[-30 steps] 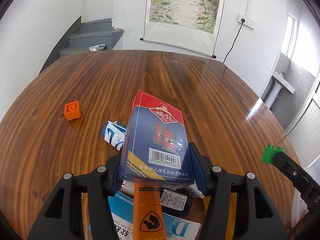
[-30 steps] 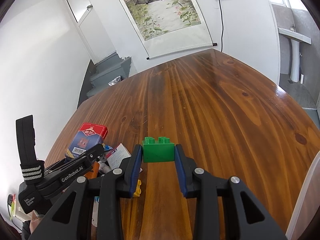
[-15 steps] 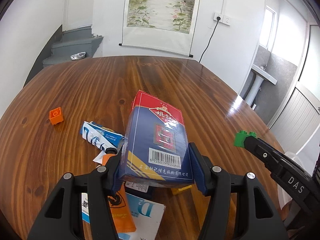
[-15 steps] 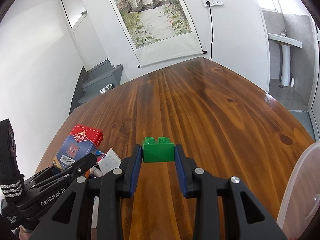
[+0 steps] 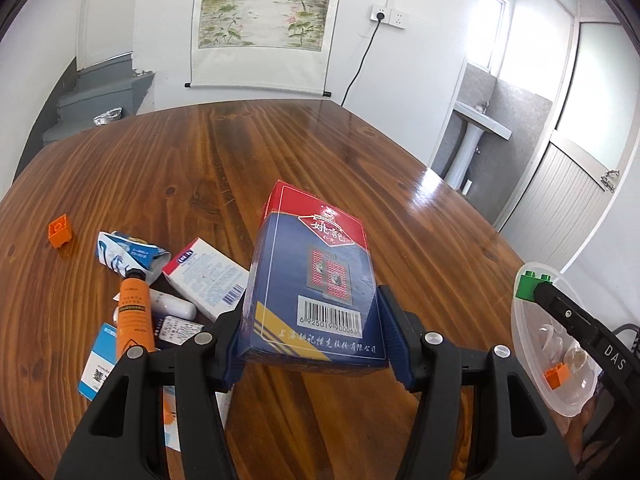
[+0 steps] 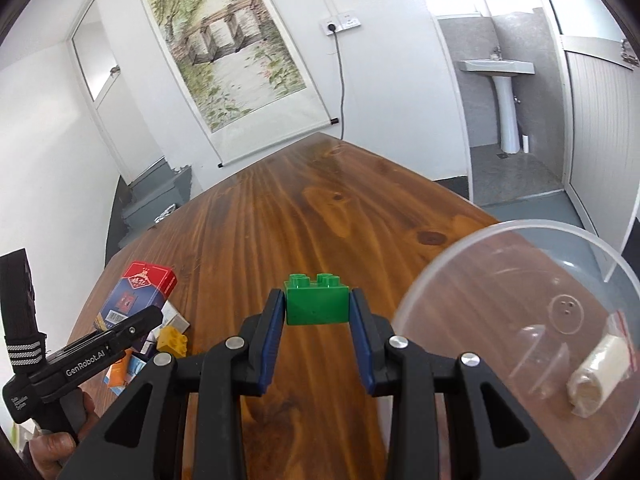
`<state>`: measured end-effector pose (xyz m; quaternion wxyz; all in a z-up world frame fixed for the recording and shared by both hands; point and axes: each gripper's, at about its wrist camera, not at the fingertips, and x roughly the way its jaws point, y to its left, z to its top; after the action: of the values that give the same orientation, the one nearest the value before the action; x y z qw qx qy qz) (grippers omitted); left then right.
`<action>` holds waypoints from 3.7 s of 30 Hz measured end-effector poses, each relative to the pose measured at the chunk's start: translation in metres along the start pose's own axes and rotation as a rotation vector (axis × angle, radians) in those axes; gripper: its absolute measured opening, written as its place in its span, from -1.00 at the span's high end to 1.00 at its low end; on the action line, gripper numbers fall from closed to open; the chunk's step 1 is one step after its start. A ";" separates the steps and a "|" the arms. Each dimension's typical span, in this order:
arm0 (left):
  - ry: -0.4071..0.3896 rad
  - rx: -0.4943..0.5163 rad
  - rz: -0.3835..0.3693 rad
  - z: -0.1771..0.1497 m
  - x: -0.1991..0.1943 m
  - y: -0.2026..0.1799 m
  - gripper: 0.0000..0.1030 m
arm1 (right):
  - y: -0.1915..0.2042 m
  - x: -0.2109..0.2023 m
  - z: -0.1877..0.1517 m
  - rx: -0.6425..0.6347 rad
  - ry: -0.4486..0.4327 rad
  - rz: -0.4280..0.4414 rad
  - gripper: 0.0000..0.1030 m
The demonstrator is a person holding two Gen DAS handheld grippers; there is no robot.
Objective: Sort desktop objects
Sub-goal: 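Carry the card box and green brick over the clear bowl, then open both grippers to drop the card box and green brick into the bowl, then move both grippers back toward the remaining items and the orange tube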
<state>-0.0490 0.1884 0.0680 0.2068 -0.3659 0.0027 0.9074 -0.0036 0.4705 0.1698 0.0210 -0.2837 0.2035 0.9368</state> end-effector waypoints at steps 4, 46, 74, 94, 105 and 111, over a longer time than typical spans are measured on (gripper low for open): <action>0.014 0.021 -0.039 -0.004 0.000 -0.019 -0.18 | -0.031 -0.019 0.003 0.025 -0.024 -0.082 0.30; 0.089 0.282 -0.373 -0.025 0.021 -0.175 -0.48 | -0.129 -0.056 0.001 0.133 -0.077 -0.254 0.29; -0.036 0.123 -0.125 -0.012 -0.018 -0.058 -0.61 | -0.027 -0.027 0.003 -0.045 -0.045 -0.070 0.19; -0.027 -0.089 0.177 -0.013 -0.024 0.081 -0.61 | 0.058 0.014 -0.024 -0.177 0.080 0.090 0.14; 0.038 -0.113 0.242 -0.021 0.001 0.107 -0.61 | 0.084 0.029 -0.032 -0.218 0.126 0.138 0.14; 0.072 -0.140 0.227 -0.025 0.012 0.118 -0.43 | 0.092 0.036 -0.036 -0.238 0.151 0.152 0.14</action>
<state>-0.0848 0.0809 0.0248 0.0765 -0.4091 -0.0119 0.9092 -0.0295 0.3694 0.1574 -0.0989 -0.3376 0.1131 0.9292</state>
